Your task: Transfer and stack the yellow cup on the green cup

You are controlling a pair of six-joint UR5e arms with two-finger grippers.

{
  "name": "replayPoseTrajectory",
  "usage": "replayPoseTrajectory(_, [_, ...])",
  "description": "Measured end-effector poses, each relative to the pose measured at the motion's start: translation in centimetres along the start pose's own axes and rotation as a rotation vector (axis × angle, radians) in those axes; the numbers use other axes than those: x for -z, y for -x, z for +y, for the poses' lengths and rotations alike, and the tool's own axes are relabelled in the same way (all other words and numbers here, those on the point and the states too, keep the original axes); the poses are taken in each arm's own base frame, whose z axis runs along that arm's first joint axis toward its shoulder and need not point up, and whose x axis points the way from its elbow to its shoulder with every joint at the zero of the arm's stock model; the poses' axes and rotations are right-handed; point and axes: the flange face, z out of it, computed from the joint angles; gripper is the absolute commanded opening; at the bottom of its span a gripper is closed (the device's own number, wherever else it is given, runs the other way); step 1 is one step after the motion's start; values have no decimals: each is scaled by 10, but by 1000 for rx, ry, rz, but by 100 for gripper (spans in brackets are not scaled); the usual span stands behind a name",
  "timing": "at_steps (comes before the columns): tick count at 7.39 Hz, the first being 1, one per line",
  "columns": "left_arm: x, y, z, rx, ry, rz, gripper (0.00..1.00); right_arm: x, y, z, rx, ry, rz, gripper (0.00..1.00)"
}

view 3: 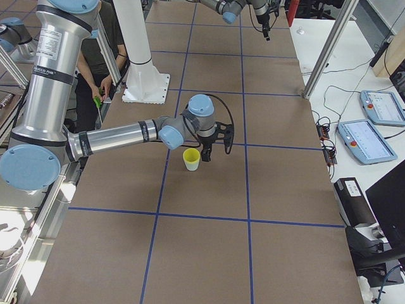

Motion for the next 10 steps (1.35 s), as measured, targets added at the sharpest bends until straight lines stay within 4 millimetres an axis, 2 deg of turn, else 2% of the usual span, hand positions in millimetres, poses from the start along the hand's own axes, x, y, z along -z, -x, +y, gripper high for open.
replayPoseTrajectory(1, [20, 41, -1, -47, 74, -8, 99, -4, -4, -29, 24, -23, 6, 100])
replayPoseTrajectory(2, [37, 88, 8, -98, 141, 6, 99, -6, 1, -54, 28, -28, 18, 100])
replayPoseTrajectory(4, [56, 192, 46, -107, 264, 149, 99, 5, 26, -103, 76, 5, 79, 100])
replayPoseTrajectory(5, [60, 233, 71, -101, 293, 208, 99, 13, 32, -120, 112, 29, 105, 100])
replayPoseTrajectory(6, [63, 265, 94, -127, 301, 229, 99, 17, 32, -128, 129, 48, 115, 100])
replayPoseTrajectory(8, [72, 315, 122, -168, 294, 220, 100, 11, 27, -135, 139, 70, 119, 100])
replayPoseTrajectory(9, [73, 335, 133, -142, 303, 210, 100, 9, 26, -137, 143, 71, 118, 100])
replayPoseTrajectory(10, [72, 346, 140, -119, 312, 202, 100, 10, 28, -139, 150, 69, 114, 100])
